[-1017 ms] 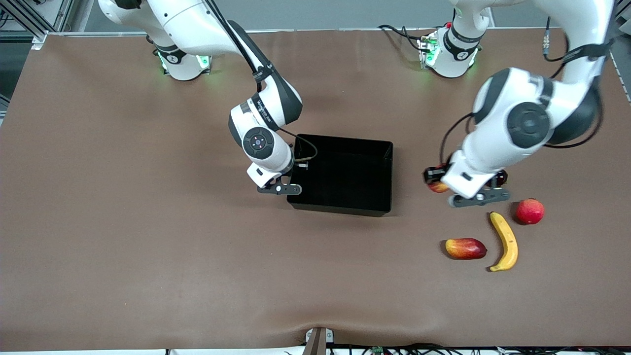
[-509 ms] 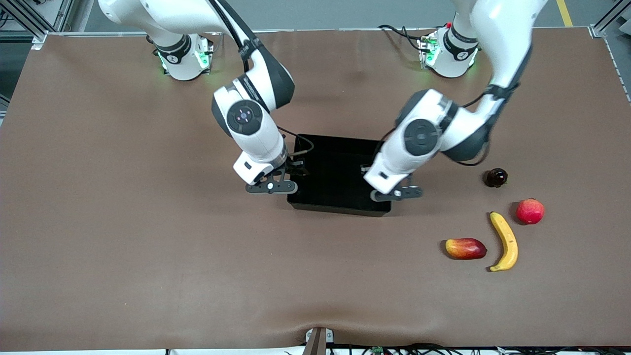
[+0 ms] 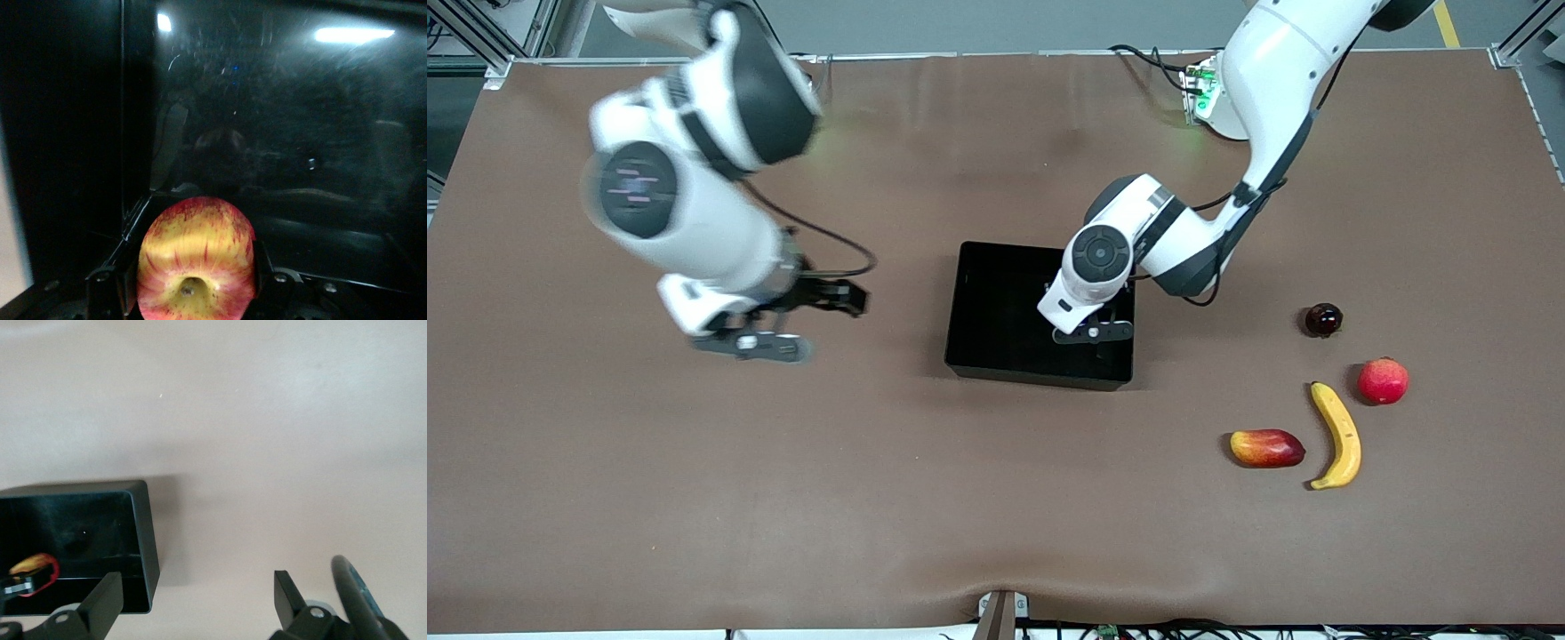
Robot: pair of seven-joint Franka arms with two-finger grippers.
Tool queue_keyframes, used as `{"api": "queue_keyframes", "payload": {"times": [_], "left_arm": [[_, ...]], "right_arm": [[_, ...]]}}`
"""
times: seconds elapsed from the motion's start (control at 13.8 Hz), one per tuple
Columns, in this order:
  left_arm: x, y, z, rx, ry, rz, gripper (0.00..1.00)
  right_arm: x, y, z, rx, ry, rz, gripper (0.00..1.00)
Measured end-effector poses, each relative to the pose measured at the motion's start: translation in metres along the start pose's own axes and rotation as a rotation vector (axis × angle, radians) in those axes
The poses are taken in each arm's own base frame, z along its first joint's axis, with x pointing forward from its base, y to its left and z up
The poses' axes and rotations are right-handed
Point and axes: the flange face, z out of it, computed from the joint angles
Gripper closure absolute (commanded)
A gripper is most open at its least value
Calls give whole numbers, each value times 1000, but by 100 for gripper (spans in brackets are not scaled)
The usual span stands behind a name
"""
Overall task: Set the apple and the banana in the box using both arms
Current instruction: 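Return the right arm to rest while the left gripper moves toward the banana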
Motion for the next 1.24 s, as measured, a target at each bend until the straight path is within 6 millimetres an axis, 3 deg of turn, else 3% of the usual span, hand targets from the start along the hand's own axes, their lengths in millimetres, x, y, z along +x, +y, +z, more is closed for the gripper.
{"api": "queue_keyframes", "payload": {"times": [0.07, 0.15, 0.22, 0.36, 0.51, 0.58, 0.73, 0.87, 0.94, 1.09, 1.24], "left_arm": [[-1, 2, 10, 8, -14, 4, 94], [-3, 4, 18, 15, -26, 9, 52], [-4, 6, 25, 19, -36, 11, 3], [-2, 5, 28, 20, -39, 8, 0], [9, 0, 12, 4, -15, -9, 0], [17, -6, -7, -5, 5, -25, 0], [36, -33, -68, -15, 47, -80, 0], [56, -74, -133, -41, 103, -143, 0], [68, -100, -153, -50, 121, -156, 0], [98, -161, -156, -32, 136, -145, 0], [134, -238, -137, 43, 144, -106, 0]], "right_arm": [[4, 16, -15, 28, -9, 19, 0], [8, 34, -28, 39, -11, 30, 0], [12, 54, -39, 40, -11, 28, 0], [20, 106, -60, -6, -9, 24, 0], [25, 152, -82, -56, 26, 28, 0], [25, 173, -94, -61, 40, 9, 0], [22, 216, -111, -55, 47, -20, 0], [19, 254, -116, -46, 44, -5, 0], [16, 268, -117, -40, 45, 10, 0], [1, 286, -119, -27, 63, 27, 0], [-29, 296, -120, -38, 73, 30, 0]]}}
